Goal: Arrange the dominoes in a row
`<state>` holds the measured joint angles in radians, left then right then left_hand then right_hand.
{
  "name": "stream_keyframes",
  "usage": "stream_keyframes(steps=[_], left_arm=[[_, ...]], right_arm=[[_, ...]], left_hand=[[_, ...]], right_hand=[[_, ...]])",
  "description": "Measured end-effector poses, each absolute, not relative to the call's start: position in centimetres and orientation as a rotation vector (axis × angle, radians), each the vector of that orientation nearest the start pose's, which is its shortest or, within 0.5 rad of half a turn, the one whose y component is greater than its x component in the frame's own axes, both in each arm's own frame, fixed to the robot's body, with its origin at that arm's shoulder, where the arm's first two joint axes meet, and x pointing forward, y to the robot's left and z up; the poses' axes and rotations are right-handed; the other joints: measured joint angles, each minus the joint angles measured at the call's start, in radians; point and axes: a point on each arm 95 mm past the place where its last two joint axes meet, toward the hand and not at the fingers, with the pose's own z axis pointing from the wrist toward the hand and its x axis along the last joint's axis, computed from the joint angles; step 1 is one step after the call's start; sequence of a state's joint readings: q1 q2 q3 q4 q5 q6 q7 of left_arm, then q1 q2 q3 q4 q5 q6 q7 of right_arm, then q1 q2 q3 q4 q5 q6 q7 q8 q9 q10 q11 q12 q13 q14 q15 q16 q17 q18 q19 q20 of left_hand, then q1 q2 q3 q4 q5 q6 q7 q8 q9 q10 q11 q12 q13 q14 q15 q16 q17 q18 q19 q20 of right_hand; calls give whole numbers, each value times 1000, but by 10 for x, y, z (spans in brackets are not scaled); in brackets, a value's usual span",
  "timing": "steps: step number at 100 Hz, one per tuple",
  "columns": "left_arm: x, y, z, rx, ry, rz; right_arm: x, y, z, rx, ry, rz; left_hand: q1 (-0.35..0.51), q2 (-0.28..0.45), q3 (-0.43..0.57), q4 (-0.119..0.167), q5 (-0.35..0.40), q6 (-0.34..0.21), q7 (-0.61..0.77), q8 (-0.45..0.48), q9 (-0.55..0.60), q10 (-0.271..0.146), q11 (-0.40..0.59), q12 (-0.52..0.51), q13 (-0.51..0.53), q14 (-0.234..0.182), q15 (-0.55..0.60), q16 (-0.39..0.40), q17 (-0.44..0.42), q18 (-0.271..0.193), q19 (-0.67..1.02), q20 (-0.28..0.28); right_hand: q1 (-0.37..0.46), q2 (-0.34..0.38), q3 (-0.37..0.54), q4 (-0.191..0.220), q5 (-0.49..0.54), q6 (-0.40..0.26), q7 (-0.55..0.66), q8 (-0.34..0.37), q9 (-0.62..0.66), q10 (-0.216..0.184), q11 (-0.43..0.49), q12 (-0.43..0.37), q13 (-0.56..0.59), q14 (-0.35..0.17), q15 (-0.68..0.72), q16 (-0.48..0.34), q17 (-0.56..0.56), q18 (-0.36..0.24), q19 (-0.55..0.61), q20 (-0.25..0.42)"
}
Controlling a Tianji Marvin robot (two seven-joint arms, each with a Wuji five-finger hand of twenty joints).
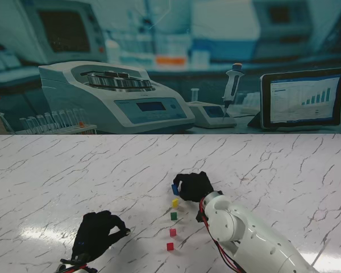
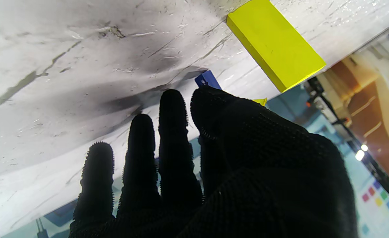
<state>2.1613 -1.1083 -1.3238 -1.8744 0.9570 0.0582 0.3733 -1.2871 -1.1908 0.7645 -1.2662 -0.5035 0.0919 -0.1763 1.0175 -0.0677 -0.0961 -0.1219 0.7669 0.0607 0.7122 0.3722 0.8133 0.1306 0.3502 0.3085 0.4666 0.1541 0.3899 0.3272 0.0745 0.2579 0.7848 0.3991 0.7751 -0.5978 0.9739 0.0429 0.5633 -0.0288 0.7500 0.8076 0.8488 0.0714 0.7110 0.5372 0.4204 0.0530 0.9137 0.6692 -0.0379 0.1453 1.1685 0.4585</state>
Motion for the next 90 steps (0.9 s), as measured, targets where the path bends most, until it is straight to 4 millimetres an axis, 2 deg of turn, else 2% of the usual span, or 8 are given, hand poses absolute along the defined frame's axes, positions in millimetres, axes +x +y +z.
stream_keyframes(steps=[10, 12, 90], left_arm=[[229, 5, -365, -1413, 1249, -1539], [229, 5, -365, -1413, 1249, -1539], [229, 5, -365, -1417, 1252, -1538]], right_arm=[[419, 99, -397, -2092, -1898, -2128], [419, 99, -397, -2092, -1898, -2129], [421, 95, -400, -2068, -1901, -2174]], left_hand=[[0, 0, 0, 0, 0, 0, 0, 0, 0, 0, 0, 0, 0, 0, 0, 0, 0, 0, 0, 0], [0, 0, 0, 0, 0, 0, 0, 0, 0, 0, 0, 0, 0, 0, 0, 0, 0, 0, 0, 0], [0, 0, 0, 0, 0, 0, 0, 0, 0, 0, 0, 0, 0, 0, 0, 0, 0, 0, 0, 0]], right_hand=[[0, 0, 0, 0, 0, -9, 12, 0, 0, -2, -1, 0, 0, 0, 0, 0, 0, 0, 0, 0], [0, 0, 0, -19, 0, -12, 14, 0, 0, -3, -1, 0, 0, 0, 0, 0, 0, 0, 0, 0], [24, 1, 1, -19, 22, -50, 39, 0, -13, -43, -46, 1, 0, -1, -2, -2, 0, 0, -10, 0]])
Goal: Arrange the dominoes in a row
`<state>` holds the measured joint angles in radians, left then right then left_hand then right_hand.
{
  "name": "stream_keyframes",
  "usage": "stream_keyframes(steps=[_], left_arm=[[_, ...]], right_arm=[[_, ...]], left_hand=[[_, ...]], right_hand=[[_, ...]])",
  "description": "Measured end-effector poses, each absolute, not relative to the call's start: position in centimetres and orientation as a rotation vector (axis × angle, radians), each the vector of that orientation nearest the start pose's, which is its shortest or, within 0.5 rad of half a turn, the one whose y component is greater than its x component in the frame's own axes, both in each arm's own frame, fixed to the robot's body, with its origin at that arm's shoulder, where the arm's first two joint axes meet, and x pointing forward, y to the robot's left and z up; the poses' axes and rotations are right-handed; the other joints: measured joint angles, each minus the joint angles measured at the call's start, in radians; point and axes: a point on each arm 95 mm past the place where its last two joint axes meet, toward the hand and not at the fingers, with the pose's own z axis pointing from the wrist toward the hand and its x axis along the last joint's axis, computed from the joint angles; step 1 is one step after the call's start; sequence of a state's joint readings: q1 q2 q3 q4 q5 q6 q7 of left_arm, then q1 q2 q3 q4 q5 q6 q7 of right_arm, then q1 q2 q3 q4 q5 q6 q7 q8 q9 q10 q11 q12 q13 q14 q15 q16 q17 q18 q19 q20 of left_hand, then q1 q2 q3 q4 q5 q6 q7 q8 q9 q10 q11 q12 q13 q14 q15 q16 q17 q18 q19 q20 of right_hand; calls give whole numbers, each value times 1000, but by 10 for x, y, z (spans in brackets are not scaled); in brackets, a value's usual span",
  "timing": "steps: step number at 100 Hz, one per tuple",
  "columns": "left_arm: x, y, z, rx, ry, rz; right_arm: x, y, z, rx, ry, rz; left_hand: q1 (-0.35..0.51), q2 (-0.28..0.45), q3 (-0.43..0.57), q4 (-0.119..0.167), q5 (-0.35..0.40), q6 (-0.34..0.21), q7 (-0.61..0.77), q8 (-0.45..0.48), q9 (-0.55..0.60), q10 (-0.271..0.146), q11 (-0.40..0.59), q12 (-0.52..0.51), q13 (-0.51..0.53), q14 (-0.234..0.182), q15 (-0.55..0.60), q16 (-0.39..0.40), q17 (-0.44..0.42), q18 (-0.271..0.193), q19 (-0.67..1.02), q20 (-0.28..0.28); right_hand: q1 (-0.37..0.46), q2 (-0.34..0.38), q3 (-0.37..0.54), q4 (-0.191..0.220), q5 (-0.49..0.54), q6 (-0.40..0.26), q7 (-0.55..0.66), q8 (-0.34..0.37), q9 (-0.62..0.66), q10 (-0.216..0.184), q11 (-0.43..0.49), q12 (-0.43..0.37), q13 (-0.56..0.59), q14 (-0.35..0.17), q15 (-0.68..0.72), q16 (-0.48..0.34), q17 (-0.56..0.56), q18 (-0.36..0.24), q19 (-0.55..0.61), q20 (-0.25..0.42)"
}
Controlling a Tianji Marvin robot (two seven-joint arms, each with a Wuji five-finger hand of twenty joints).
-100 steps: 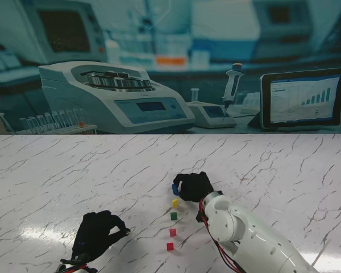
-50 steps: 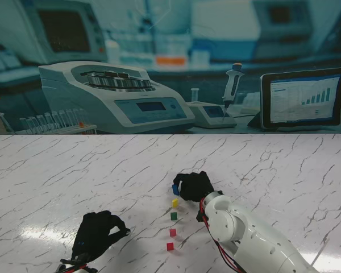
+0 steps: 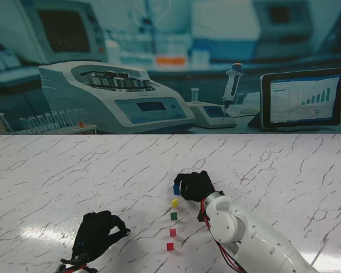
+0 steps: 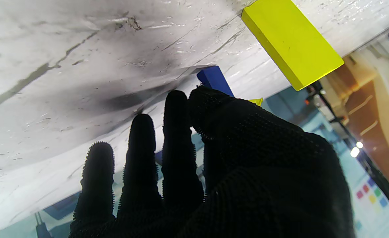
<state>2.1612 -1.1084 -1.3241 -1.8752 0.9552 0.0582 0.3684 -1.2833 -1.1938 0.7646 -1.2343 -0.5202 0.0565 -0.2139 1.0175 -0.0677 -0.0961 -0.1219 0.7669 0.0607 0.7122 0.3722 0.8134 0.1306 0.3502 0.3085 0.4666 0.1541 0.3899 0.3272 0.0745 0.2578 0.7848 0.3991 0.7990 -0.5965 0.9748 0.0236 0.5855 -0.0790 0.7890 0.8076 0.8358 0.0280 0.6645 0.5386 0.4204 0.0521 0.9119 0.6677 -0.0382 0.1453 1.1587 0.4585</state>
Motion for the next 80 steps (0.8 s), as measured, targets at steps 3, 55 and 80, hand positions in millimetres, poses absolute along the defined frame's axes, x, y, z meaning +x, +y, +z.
stream_keyframes(steps=[3, 55, 80], left_arm=[[229, 5, -365, -1417, 1252, -1538], [229, 5, -365, -1419, 1251, -1537], [229, 5, -365, -1421, 1252, -1536]], right_arm=[[421, 94, -401, -2066, -1901, -2176], [421, 93, -402, -2042, -1904, -2197], [420, 93, -402, -2029, -1912, -2209]], left_hand=[[0, 0, 0, 0, 0, 0, 0, 0, 0, 0, 0, 0, 0, 0, 0, 0, 0, 0, 0, 0], [0, 0, 0, 0, 0, 0, 0, 0, 0, 0, 0, 0, 0, 0, 0, 0, 0, 0, 0, 0], [0, 0, 0, 0, 0, 0, 0, 0, 0, 0, 0, 0, 0, 0, 0, 0, 0, 0, 0, 0]], right_hand=[[0, 0, 0, 0, 0, 0, 0, 0, 1, -1, 0, 0, 0, 0, 0, 0, 0, 0, 0, 0], [12, 10, 0, 0, 0, -10, 0, 0, 5, -2, -1, 0, -11, 0, -12, -15, 0, 0, 0, 0], [22, 10, 2, 0, 1, -13, 0, 0, -23, 7, -36, -11, -11, 0, -12, -16, 0, 0, 0, 0]])
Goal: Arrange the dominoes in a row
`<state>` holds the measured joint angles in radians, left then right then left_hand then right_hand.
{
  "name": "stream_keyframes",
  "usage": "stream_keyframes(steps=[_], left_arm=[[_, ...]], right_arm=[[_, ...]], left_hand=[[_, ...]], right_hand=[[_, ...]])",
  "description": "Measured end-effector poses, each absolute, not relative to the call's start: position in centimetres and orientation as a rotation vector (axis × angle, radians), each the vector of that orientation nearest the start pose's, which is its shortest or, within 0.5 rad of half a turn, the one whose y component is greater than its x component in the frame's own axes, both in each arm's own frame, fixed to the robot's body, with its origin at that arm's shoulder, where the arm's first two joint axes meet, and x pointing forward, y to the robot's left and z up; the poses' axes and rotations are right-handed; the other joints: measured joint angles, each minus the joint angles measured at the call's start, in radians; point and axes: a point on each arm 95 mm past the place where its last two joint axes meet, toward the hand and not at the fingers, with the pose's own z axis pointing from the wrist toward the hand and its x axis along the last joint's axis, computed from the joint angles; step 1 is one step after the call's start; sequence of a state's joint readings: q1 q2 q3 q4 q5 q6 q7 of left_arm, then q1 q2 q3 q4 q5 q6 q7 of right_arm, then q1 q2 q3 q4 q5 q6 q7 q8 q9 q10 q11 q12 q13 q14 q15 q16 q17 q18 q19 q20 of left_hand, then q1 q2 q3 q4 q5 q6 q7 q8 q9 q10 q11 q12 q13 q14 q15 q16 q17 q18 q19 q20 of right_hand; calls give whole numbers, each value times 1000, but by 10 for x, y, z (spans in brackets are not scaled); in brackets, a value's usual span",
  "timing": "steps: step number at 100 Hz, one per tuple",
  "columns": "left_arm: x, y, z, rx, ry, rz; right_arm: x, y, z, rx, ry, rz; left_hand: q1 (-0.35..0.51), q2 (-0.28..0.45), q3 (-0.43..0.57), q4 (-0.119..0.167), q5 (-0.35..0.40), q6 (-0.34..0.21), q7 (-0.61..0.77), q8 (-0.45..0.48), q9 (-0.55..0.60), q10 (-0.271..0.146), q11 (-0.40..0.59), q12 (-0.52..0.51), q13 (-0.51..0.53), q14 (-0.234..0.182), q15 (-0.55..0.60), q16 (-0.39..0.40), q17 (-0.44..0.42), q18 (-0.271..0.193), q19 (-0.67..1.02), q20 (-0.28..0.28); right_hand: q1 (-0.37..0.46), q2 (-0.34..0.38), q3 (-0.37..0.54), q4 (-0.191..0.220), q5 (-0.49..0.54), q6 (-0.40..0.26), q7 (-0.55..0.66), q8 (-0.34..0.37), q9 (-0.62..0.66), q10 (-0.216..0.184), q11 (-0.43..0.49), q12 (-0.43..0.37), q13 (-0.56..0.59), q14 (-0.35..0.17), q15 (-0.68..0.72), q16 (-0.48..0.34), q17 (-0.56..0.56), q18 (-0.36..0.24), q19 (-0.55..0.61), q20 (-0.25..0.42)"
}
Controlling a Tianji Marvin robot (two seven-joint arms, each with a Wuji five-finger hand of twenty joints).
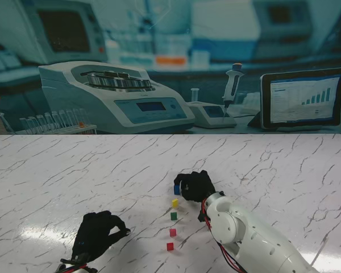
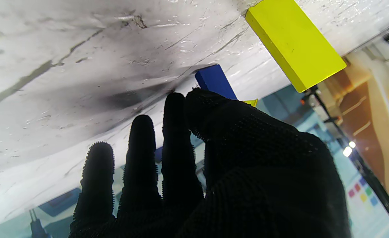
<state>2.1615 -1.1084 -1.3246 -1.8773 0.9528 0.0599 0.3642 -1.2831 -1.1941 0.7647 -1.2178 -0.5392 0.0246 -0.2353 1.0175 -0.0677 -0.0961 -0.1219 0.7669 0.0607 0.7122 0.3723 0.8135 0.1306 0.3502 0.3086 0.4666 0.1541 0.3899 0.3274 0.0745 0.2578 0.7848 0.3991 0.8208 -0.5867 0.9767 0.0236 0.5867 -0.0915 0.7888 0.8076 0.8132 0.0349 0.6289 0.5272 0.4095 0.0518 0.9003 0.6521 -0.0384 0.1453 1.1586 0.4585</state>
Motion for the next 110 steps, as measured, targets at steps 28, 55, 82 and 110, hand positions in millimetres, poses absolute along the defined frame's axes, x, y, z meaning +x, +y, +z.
stream_keyframes(steps=[28, 55, 82, 110], left_arm=[[229, 5, -365, -1424, 1253, -1534], [229, 5, -365, -1427, 1252, -1534], [229, 4, -365, -1428, 1252, -1535], [229, 4, -365, -1429, 1252, -1536]], right_arm=[[420, 92, -403, -2010, -1923, -2230], [419, 92, -402, -1991, -1940, -2248], [418, 93, -399, -1978, -1948, -2261], [419, 92, -396, -1974, -1951, -2271]], left_hand=[[0, 0, 0, 0, 0, 0, 0, 0, 0, 0, 0, 0, 0, 0, 0, 0, 0, 0, 0, 0], [0, 0, 0, 0, 0, 0, 0, 0, 0, 0, 0, 0, 0, 0, 0, 0, 0, 0, 0, 0], [0, 0, 0, 0, 0, 0, 0, 0, 0, 0, 0, 0, 0, 0, 0, 0, 0, 0, 0, 0], [0, 0, 0, 0, 0, 0, 0, 0, 0, 0, 0, 0, 0, 0, 0, 0, 0, 0, 0, 0]], right_hand=[[6, 0, 8, 0, 0, 0, 0, 0, 0, 23, -4, -2, 0, 0, 0, 0, 0, 0, 0, 0], [6, 0, 8, -28, 27, 0, 8, 0, 2, 27, -13, -10, 0, 0, 0, 0, 0, 0, 0, 0], [6, 0, 8, -28, 27, 0, 9, 0, 2, 27, -14, -11, 0, 0, 0, 0, 0, 0, 0, 0], [6, 0, 8, -28, 27, -1, 9, 0, 2, 27, -14, -11, 0, 0, 0, 0, 0, 0, 0, 0]])
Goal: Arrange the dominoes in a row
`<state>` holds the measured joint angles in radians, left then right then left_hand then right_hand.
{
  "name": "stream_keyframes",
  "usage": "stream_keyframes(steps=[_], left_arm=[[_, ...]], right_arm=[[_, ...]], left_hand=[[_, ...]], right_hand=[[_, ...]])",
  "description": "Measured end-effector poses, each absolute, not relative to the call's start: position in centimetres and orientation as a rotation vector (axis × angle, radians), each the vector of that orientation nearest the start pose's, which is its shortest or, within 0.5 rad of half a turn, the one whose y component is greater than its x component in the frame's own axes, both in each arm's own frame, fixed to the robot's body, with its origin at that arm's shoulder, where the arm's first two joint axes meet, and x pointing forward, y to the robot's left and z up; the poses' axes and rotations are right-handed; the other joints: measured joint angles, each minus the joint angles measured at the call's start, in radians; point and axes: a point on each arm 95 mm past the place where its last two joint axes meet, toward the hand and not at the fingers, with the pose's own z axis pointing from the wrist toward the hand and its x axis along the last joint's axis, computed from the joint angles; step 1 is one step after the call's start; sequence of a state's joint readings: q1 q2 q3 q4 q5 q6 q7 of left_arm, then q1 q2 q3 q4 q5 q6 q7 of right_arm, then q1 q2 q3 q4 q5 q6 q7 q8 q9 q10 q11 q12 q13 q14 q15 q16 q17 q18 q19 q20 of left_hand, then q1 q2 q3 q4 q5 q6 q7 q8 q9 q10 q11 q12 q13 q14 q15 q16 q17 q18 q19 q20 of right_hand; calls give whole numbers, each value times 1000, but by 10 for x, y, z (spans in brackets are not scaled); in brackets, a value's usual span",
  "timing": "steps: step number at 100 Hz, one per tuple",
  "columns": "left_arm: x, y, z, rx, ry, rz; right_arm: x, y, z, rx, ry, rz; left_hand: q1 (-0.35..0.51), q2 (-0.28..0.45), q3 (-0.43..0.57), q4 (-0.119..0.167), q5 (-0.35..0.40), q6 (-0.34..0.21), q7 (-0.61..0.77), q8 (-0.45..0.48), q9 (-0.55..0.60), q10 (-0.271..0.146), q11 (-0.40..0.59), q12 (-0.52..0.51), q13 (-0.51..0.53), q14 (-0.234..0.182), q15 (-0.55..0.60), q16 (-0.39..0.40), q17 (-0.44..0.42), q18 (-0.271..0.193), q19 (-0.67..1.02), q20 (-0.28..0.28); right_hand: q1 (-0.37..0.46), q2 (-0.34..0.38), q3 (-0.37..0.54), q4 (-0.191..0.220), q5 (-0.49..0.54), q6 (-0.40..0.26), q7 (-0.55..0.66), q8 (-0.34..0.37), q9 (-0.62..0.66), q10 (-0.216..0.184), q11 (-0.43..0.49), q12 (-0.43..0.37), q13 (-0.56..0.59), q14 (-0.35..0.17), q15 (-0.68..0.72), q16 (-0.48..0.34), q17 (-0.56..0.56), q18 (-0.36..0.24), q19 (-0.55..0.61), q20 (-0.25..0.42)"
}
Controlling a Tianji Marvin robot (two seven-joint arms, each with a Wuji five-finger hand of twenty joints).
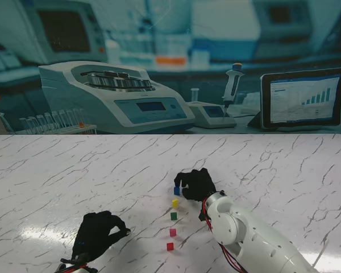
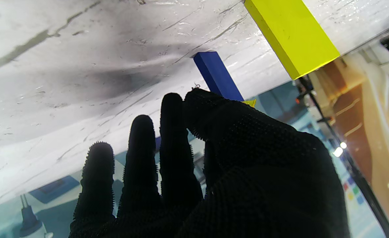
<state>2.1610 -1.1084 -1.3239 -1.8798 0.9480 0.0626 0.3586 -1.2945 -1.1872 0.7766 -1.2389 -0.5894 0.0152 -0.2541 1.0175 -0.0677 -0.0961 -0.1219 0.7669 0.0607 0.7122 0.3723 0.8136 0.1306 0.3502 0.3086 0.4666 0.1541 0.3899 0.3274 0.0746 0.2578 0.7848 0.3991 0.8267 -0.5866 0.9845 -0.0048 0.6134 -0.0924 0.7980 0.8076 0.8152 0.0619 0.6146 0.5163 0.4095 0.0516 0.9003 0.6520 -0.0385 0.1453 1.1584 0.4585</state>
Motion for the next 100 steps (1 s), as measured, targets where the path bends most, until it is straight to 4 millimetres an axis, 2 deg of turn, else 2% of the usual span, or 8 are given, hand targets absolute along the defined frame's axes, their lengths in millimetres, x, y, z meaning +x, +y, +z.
stream_keyframes(steps=[58, 65, 69, 92, 100], left_arm=[[230, 4, -365, -1424, 1251, -1536], [230, 4, -365, -1423, 1250, -1536], [230, 5, -365, -1423, 1250, -1536], [230, 5, -364, -1413, 1252, -1533], [231, 5, -364, -1405, 1253, -1532]], right_arm=[[419, 90, -390, -1980, -1974, -2273], [420, 89, -389, -1985, -1977, -2272], [420, 89, -388, -1988, -1980, -2271], [422, 80, -381, -2015, -1989, -2280], [423, 74, -376, -2024, -1991, -2286]], left_hand=[[0, 0, 0, 0, 0, 0, -1, 0, 0, 0, 0, 0, 0, 0, 0, 0, 0, 0, 0, 0], [0, 0, 0, 0, 0, 0, -2, 0, 0, 0, 0, 0, 0, 0, 0, 0, 0, 0, 0, 0], [0, 0, 0, 0, 0, 0, -2, 0, 0, 0, 0, 0, 0, 0, 0, 0, 0, 0, 0, 0], [0, 0, 0, 0, 0, 0, -12, 0, 0, 0, 0, 0, 0, 0, 0, 0, 0, 0, 0, 0], [0, 0, 0, 0, 0, 0, -14, 0, 0, 0, 0, 0, 0, 0, 0, 0, 0, 0, 0, 0]], right_hand=[[1, 15, 0, 0, 2, -9, 1, 0, -16, 0, -10, -2, -27, 0, 2, 0, 0, 0, 0, 0], [1, 25, 0, 0, 2, -9, 1, 0, -39, 3, -1, 6, -39, 0, 1, 0, 0, 0, 0, 0], [1, 34, 0, 0, 2, -9, 0, 0, -69, 4, -25, -9, -52, 0, 0, -1, -1, 0, -1, 0], [0, 50, -4, 0, -3, -9, -85, -14, -136, 11, -28, -33, -100, 0, -4, -26, -11, 0, -13, 0], [-2, 51, -16, 0, -7, 8, -126, -25, -165, 11, -39, -68, -101, 0, -20, -46, -13, 0, -23, 0]])
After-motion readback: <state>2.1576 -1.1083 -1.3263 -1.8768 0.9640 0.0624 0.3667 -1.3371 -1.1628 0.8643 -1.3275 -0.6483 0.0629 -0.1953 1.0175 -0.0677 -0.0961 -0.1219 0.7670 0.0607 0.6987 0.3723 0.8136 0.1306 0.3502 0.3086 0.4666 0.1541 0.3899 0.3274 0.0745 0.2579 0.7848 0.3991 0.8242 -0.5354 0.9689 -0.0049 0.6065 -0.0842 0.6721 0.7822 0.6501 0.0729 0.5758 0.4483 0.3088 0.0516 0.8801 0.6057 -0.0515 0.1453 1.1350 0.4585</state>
